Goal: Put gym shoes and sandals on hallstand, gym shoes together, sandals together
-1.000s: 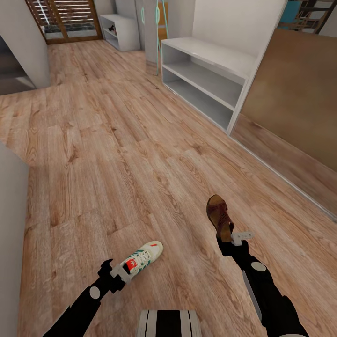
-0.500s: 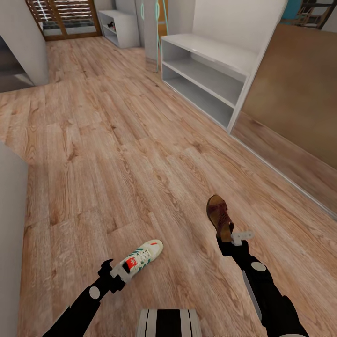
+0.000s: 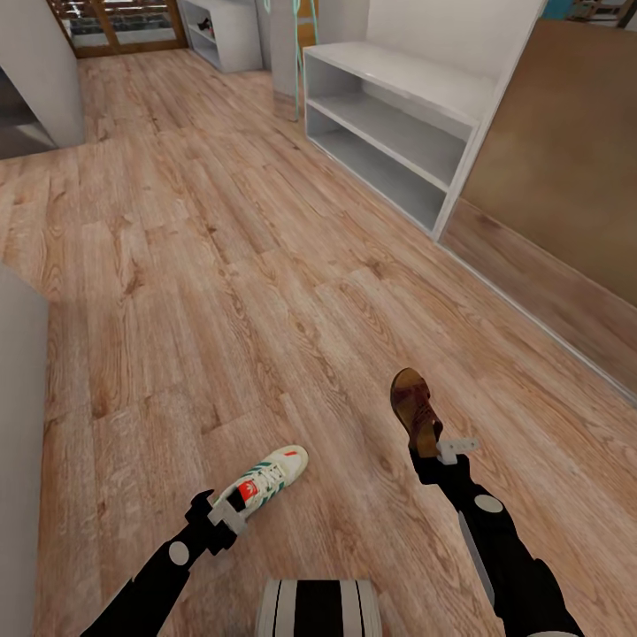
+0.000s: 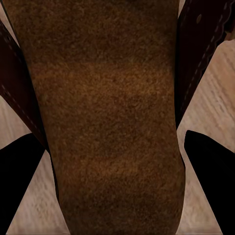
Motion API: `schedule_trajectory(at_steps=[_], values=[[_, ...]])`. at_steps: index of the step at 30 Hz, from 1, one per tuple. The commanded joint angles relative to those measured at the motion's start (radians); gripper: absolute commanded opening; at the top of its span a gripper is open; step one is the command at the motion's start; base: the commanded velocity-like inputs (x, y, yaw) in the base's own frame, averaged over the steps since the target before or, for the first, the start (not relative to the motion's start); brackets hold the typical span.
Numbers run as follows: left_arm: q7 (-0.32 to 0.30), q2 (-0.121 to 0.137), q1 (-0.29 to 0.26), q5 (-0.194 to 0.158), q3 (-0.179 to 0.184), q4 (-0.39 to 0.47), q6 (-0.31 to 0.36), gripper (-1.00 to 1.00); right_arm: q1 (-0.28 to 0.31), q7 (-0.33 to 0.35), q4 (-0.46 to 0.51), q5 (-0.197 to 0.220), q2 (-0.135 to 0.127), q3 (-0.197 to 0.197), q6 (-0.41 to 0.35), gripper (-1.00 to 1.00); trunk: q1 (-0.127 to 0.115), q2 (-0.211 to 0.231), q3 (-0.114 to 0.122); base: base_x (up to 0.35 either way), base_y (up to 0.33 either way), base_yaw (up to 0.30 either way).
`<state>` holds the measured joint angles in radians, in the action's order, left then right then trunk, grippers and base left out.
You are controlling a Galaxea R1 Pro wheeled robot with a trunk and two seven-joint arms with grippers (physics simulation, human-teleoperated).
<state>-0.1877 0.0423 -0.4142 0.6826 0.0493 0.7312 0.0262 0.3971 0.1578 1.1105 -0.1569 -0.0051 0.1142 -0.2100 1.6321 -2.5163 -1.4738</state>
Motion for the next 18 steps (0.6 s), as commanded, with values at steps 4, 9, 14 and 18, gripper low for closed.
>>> schedule_trajectory(at_steps=[4, 9, 14, 18], values=[[-0.003, 0.001, 0.0, 0.009, 0.001, 0.002, 0.003, 1.0, 0.0, 0.008, 0.002, -0.01, 0.0, 0.002, -0.005, -1.0, 0.002, -0.001, -0.019, 0.0, 0.0, 0.0], [0.004, 0.004, 0.0, 0.008, 0.001, 0.004, 0.003, 1.0, 0.001, 0.008, 0.002, -0.01, 0.0, 0.002, -0.004, -1.0, 0.002, -0.001, -0.022, 0.0, 0.0, 0.0], [0.007, 0.008, 0.0, 0.009, -0.004, 0.009, 0.006, 1.0, 0.0, 0.008, 0.002, -0.01, 0.0, 0.002, -0.005, -1.0, 0.002, -0.001, -0.025, 0.0, 0.0, 0.0], [0.008, 0.008, 0.0, 0.009, -0.004, 0.009, 0.007, 1.0, 0.0, 0.008, 0.002, -0.01, 0.0, 0.002, -0.005, -1.0, 0.002, -0.001, -0.027, 0.0, 0.0, 0.0]])
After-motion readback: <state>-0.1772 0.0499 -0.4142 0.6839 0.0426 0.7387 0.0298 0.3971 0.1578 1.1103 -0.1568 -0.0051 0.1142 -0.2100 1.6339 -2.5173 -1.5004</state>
